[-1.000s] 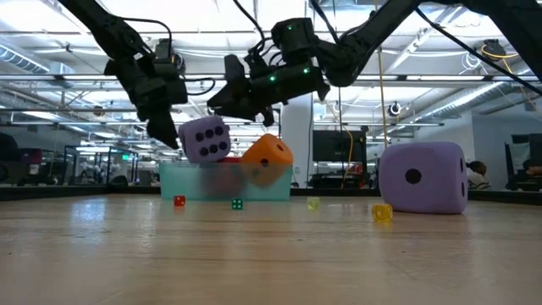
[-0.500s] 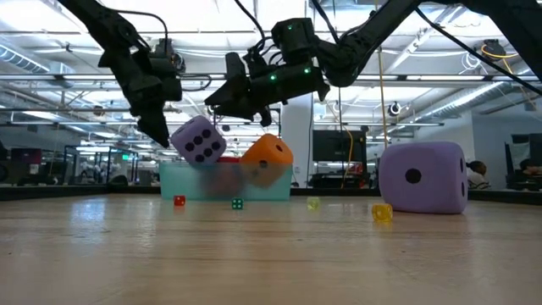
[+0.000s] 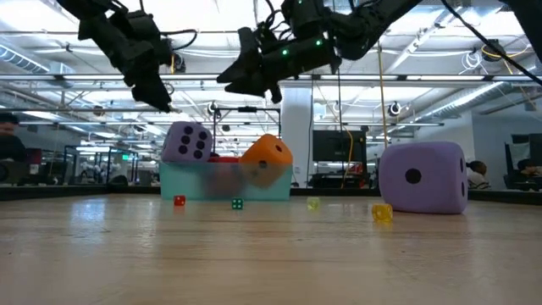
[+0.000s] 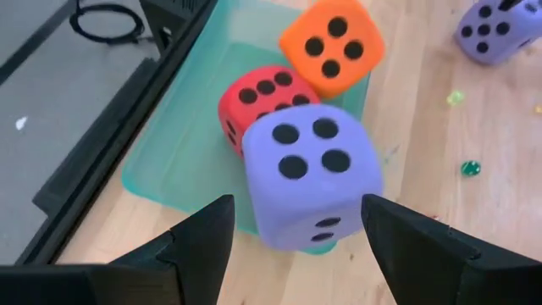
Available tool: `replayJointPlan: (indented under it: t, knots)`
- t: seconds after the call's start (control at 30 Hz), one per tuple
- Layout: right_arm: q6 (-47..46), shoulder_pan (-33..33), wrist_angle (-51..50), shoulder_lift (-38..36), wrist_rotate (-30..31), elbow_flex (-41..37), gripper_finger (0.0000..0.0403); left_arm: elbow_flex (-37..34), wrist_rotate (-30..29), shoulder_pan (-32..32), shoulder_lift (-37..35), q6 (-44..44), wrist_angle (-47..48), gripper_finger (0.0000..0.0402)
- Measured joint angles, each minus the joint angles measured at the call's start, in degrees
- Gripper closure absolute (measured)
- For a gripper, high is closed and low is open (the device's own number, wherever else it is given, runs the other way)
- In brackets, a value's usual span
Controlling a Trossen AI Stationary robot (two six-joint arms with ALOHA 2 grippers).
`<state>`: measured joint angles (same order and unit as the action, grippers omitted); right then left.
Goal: Pick & Place Dice
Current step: Put the large purple dice into the green bin
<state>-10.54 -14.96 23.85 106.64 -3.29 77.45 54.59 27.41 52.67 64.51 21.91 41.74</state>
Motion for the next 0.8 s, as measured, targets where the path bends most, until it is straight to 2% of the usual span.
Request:
replayJointPlan:
  t: [0.13,0.43,0.63,0.7,0.8]
  knots:
    - [1.30,1.56,-5.29,-2.49,0.02,0.00,0.0250,0.00,0.60,-3.18,-0.20,-1.86,-0.66,0.0135]
    - [4.94,5.78,-18.69,-10.18,0.24,0.00,0.0250,0.00,0.46,-14.78,-0.17,-6.31,-5.79,0.0135]
    - [5.92,9.30,-24.40,-15.27,0.52,-1.48,0.0250,0.00,-4.24,-22.14,-0.17,-12.57,-9.97,0.0135]
    - [5.76,10.92,-26.93,-17.43,3.63,-3.36,0.0250,0.00,-6.54,-24.65,-0.17,-15.56,-11.62,0.0135]
    - [3.95,13.77,-27.72,-21.23,11.62,-7.76,0.0250,0.00,-8.13,-28.90,-0.15,-17.57,-13.39,0.0135]
